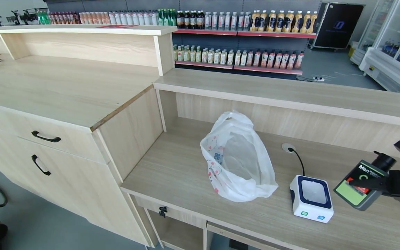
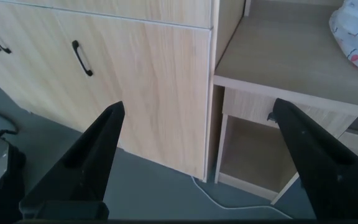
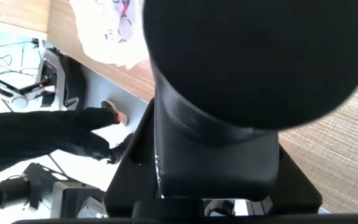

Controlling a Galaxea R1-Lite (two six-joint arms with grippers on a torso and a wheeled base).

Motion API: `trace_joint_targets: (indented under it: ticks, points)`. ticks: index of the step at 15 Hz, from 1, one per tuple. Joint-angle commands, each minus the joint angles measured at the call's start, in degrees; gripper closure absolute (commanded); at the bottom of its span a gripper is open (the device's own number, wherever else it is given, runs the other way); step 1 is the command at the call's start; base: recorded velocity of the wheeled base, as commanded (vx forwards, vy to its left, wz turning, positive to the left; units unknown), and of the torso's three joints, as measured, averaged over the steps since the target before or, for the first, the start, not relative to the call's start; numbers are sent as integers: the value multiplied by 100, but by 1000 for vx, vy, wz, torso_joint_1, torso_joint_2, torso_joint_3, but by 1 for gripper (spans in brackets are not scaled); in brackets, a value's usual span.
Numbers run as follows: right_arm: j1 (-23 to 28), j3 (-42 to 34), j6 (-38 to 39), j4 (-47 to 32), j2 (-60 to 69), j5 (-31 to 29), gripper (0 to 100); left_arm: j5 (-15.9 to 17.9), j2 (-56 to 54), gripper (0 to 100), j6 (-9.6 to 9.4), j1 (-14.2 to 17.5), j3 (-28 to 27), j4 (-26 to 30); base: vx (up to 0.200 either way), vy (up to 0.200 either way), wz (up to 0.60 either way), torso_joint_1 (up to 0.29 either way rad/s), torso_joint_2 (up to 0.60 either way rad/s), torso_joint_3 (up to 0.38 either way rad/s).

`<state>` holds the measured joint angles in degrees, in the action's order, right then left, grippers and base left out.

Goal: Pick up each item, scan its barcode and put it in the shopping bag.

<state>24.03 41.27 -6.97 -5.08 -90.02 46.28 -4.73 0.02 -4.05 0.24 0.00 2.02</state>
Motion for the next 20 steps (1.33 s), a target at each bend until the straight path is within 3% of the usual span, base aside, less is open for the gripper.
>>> trace_joint_targets:
  ticks: [1, 20]
  points:
    - [146, -84, -103, -10, 54, -5, 100, -2, -2, 0, 0, 2, 0, 0, 0, 0, 0, 0, 0, 0]
    - [726, -224, -902, -283, 160, -5, 100, -2, -2, 0, 0, 2, 0, 0, 0, 0, 0, 0, 0, 0]
